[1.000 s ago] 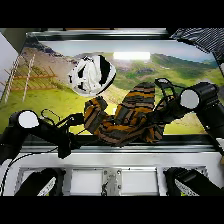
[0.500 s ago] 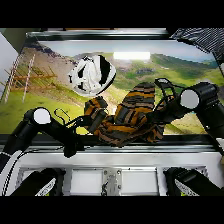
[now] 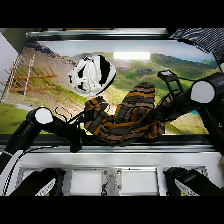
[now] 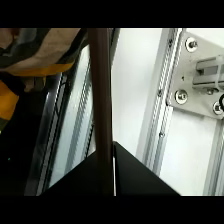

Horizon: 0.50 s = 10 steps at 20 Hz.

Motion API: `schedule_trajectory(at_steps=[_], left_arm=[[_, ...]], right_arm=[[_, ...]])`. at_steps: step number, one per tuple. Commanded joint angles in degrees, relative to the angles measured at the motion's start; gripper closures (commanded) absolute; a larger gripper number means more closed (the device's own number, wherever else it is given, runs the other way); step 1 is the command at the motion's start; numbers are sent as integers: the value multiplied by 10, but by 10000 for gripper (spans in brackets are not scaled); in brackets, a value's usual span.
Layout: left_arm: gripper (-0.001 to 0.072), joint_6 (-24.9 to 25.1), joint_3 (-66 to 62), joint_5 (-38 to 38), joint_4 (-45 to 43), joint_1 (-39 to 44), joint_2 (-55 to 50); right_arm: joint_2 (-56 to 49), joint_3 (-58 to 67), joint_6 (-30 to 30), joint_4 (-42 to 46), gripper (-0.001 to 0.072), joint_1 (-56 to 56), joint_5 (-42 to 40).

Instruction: Fold the clothes and pants, and hang the long-sleeved shirts on hangers.

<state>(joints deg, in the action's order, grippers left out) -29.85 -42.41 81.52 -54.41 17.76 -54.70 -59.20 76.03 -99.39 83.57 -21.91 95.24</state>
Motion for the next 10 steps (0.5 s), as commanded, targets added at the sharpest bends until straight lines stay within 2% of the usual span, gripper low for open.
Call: schedule_trajectory(at_steps=[1, 5, 10], left_arm=[[699, 14, -3, -30, 21, 16, 0], [699, 14, -31, -32, 21, 39, -4], [699, 3, -82, -21, 22, 79, -76]], right_arm=[[-8, 64, 8, 13, 700, 0, 21], [-35, 102, 41, 12, 700, 0, 25], [-45, 124, 47, 2, 700, -4, 21]])
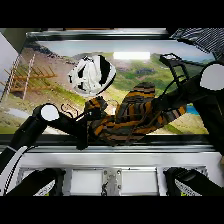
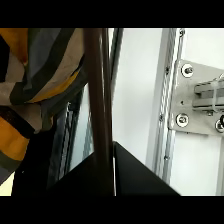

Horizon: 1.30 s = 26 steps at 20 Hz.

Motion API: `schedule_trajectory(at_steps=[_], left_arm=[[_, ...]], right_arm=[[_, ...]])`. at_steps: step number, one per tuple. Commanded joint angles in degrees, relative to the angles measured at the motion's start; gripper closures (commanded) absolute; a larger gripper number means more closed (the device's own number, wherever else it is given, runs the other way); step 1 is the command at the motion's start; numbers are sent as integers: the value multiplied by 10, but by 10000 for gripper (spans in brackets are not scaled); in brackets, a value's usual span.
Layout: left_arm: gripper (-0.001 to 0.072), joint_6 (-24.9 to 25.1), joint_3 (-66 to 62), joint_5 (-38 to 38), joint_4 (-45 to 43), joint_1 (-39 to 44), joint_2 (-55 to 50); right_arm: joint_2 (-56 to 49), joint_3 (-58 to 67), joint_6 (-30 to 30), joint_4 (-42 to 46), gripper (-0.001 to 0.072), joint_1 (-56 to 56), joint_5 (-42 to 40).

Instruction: Fold the clothes and pants, and hang the long-sleeved shirts on hangers.

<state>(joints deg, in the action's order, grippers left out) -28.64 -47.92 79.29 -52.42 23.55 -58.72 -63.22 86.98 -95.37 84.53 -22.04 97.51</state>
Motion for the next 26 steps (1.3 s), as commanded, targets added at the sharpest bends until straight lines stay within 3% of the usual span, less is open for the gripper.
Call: schedule_trajectory(at_steps=[1, 14, 23, 24, 25, 26], left_arm=[[699, -9, -41, 1, 3, 27, -51], [700, -14, -99, -12, 45, 33, -123], [699, -14, -99, -17, 45, 33, -123], [698, -14, -99, -17, 45, 33, -123], [698, -14, -99, -17, 45, 33, -123], [698, -14, -99, -17, 45, 33, -123]], right_arm=[[-5, 17, 7, -10, 700, -5, -2], [-6, 18, -54, -15, 700, -168, -101], [-26, 18, -56, -38, 680, -181, -102], [-26, 18, -53, -38, 536, -181, -101], [-25, 18, -43, -38, 243, -181, -98], [-23, 18, -29, -38, 59, -181, -93]])
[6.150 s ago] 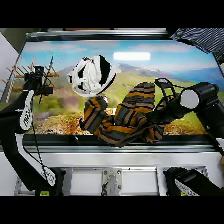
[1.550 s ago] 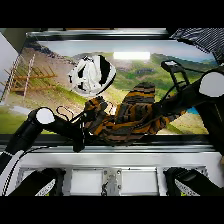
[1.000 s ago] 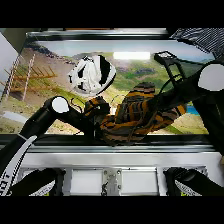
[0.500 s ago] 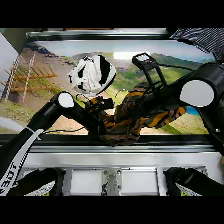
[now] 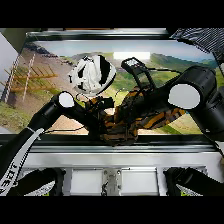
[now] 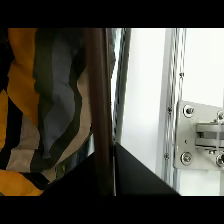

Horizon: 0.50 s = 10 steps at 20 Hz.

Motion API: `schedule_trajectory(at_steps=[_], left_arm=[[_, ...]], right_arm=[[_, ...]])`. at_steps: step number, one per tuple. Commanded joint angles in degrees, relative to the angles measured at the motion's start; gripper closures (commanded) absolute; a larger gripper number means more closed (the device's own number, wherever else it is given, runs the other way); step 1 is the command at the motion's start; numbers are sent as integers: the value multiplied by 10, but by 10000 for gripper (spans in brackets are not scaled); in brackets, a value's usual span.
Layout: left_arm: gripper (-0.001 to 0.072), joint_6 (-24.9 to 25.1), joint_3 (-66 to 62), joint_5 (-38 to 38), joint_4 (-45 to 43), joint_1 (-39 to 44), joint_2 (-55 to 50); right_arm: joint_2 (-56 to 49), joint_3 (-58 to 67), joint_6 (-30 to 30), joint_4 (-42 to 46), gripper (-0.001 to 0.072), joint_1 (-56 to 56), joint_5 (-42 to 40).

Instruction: Fold the clothes and pants, and hang the long-sleeved shirts on hangers.

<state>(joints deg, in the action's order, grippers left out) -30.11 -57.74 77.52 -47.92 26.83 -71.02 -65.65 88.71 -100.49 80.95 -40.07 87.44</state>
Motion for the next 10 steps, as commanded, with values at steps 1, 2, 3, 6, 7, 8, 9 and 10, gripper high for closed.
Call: schedule_trajectory(at_steps=[1, 2, 3, 6, 7, 8, 9, 10], left_arm=[[699, 0, 0, 3, 0, 0, 0], [698, 1, 0, 5, 0, 0, 0], [698, 1, 0, 5, 0, 0, 0], [698, 1, 0, 5, 0, 0, 0], [698, 1, 0, 5, 0, 0, 0], [698, 1, 0, 5, 0, 0, 0], [698, 1, 0, 5, 0, 0, 0], [698, 1, 0, 5, 0, 0, 0]], right_arm=[[6, 2, 40, -2, 51, 1, 19], [11, 5, 61, -2, 51, 5, 34], [18, 9, 86, -2, 51, 14, 53], [39, 15, 196, -35, 51, 68, 100], [42, 15, 231, -64, 51, 91, 106], [45, 15, 247, -99, 51, 115, 102], [46, 15, 270, -138, 51, 142, 101], [45, 15, 278, -163, 51, 164, 97]])
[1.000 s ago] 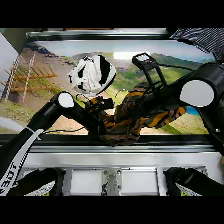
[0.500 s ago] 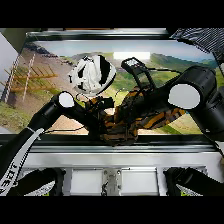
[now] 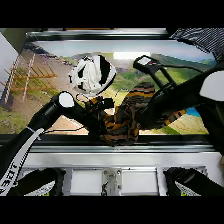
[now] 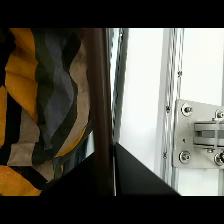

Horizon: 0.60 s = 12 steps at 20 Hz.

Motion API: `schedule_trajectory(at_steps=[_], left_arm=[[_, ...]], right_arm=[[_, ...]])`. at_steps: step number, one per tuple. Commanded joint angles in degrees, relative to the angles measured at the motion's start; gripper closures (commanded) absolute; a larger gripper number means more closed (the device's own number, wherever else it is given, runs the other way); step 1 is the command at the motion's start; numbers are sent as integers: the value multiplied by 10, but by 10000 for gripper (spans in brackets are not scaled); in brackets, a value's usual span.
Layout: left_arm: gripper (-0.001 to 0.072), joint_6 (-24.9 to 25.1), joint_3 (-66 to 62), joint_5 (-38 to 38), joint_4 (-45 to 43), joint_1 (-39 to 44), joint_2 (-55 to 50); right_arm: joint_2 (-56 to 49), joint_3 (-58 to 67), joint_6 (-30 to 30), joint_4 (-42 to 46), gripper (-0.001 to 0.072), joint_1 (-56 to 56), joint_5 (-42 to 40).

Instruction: Fold the clothes and pants, and hang the long-sleeved shirts on hangers.

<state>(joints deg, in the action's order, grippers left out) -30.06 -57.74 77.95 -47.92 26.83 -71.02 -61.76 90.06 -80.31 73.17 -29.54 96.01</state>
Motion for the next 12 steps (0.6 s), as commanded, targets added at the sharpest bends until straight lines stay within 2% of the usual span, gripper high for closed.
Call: schedule_trajectory(at_steps=[1, 4, 5, 9, 12], left_arm=[[698, 0, 0, 0, 0, 0, 0], [698, 0, 0, 0, -1, 0, 0], [698, 0, 0, 0, -1, 0, 0], [698, 0, 0, 0, -1, 0, 0], [698, 0, 0, 0, -1, 0, 0]], right_arm=[[5, 1, 75, -89, 51, 74, 2], [5, 1, 71, -85, 51, 87, -8], [5, 1, 94, -83, 51, 87, -14], [5, -6, 240, -115, 52, 156, -4], [5, -53, 341, -266, 51, 299, 7]])
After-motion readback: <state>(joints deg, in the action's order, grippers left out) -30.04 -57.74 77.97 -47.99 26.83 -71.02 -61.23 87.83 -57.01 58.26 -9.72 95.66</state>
